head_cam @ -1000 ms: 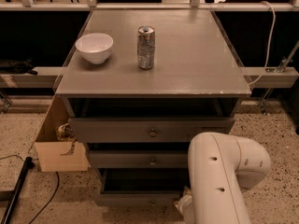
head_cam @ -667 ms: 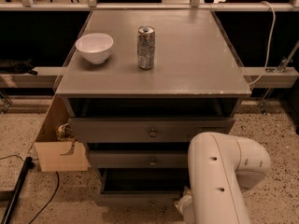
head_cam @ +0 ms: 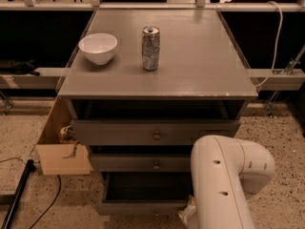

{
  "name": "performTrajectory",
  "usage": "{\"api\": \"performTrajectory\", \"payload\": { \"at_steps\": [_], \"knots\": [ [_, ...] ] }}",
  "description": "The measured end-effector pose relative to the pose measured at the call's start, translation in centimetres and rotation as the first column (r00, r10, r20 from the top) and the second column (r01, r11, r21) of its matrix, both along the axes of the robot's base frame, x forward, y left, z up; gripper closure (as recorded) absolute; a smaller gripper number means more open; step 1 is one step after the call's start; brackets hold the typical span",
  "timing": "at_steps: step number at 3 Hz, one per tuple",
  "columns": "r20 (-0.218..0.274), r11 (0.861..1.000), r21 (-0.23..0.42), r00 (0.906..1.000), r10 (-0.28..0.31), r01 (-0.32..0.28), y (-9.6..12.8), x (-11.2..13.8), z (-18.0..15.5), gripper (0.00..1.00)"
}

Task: Open bottom drawer

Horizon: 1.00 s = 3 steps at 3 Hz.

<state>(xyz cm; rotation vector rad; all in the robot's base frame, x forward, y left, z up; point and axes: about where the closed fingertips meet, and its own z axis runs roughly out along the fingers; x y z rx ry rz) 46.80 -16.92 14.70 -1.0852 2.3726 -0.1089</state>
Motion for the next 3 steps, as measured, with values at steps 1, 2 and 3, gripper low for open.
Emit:
{"api": "performTrajectory", "payload": {
  "at_steps": [1,2,3],
  "knots": [
    [0.0,1.0,0.0,1.0,0.0,0.0,0.15,0.03,0.5,1.0],
    [0.0,1.0,0.0,1.0,0.0,0.0,0.15,0.04,0.5,0.77],
    [0.0,1.0,0.0,1.0,0.0,0.0,0.15,0.04,0.5,0.52]
  ]
}}
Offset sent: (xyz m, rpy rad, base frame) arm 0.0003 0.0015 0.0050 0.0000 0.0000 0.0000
